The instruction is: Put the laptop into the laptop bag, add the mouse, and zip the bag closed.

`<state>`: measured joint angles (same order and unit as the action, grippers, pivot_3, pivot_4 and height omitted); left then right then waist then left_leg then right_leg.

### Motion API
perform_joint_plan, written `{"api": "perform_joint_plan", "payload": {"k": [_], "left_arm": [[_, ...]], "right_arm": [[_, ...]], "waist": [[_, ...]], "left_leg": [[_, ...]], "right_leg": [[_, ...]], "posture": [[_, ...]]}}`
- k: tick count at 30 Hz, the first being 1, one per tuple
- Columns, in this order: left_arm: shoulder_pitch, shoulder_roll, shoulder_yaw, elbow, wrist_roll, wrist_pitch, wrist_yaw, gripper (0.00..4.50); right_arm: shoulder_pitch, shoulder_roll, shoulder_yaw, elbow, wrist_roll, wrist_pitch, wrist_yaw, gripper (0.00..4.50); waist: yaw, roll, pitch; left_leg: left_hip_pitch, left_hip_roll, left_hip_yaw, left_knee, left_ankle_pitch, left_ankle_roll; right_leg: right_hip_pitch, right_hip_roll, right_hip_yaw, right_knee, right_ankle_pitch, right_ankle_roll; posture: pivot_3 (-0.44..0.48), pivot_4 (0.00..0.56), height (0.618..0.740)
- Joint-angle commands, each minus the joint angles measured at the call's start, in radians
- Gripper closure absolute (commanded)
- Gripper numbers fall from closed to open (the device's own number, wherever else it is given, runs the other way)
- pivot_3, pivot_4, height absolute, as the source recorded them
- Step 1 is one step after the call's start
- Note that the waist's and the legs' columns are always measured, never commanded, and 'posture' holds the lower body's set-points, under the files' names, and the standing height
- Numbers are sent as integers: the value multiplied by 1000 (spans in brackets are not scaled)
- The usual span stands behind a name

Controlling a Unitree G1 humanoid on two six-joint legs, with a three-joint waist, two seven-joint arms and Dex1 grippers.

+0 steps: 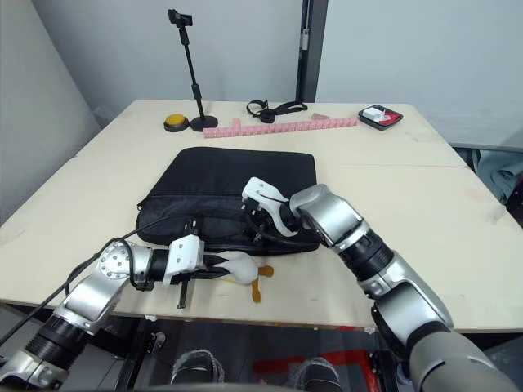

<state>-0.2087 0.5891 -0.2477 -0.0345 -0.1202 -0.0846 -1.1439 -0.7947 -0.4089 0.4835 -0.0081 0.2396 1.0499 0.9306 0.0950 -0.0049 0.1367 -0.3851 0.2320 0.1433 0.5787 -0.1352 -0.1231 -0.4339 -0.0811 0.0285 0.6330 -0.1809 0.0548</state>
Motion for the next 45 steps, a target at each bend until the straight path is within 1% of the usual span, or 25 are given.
{"api": "perform_joint_plan", "payload": {"k": [1,4,11,15,19,26,29,32,35,39,45], "left_arm": [[9,-9,-26,16,15,0,11,4490],[14,0,-18,26,13,-8,9,4490],[26,24,-1,9,-7,7,-3,4490],[32,39,-2,-5,-18,19,-5,4490],[29,45,-1,-33,-30,41,-4,4490],[-27,10,-31,-33,-19,56,2,4490],[-43,0,-35,-23,-17,62,4,4490],[-46,3,-35,-17,-14,58,6,4490],[-64,-3,-41,9,2,37,14,4490],[-108,-46,-63,39,-3,29,14,4490],[-181,-120,-97,119,36,-15,32,4490]], "right_arm": [[-38,59,-101,-2,78,53,-5,4500],[-85,109,-141,45,96,59,-28,4500],[-143,198,-149,266,28,-71,-121,4500],[-150,203,-83,375,-59,-141,-166,4500],[-131,188,-27,390,-106,-159,-152,4500],[-124,193,-33,383,-99,-138,-150,4500],[-134,182,-57,362,-78,-134,-131,4500],[-165,143,-106,376,-60,-127,-105,4500],[-170,124,-103,385,-58,-127,-80,4500],[-148,140,-61,401,-83,-145,-88,4500],[-136,166,-66,417,-86,-134,-100,4500]], "waist": [[-4,0,0],[-8,1,0],[-10,1,0],[-20,1,0],[-23,1,0],[-23,1,0],[-24,1,0],[-19,1,0],[-11,1,0],[-13,2,0],[-22,1,0]], "left_leg": [[0,0,0,0,0,0],[-2,0,0,-1,0,0],[-2,1,1,-2,0,0],[-3,1,1,-3,0,-1],[0,1,0,-3,0,-1],[1,1,0,-3,0,-1],[1,0,0,-3,0,-1],[0,0,0,-3,0,-1],[-1,0,0,-3,0,-1],[0,0,1,-3,0,-1],[0,1,1,-3,0,-1]], "right_leg": [[-1,0,0,0,0,0],[-2,1,0,0,0,0],[-3,1,0,-2,0,0],[-5,1,0,-1,0,0],[-2,1,0,-1,0,0],[-1,1,0,-1,0,0],[-1,1,0,-1,0,0],[-1,1,0,-2,0,0],[-1,1,0,-3,0,0],[-1,1,0,-3,0,0],[-1,1,0,-3,0,0]], "posture": [[0,150,739],[0,150,739],[0,150,739],[0,150,739],[0,150,739],[0,150,739],[0,150,739],[0,150,739],[0,150,739],[0,150,739],[0,150,739]]}}
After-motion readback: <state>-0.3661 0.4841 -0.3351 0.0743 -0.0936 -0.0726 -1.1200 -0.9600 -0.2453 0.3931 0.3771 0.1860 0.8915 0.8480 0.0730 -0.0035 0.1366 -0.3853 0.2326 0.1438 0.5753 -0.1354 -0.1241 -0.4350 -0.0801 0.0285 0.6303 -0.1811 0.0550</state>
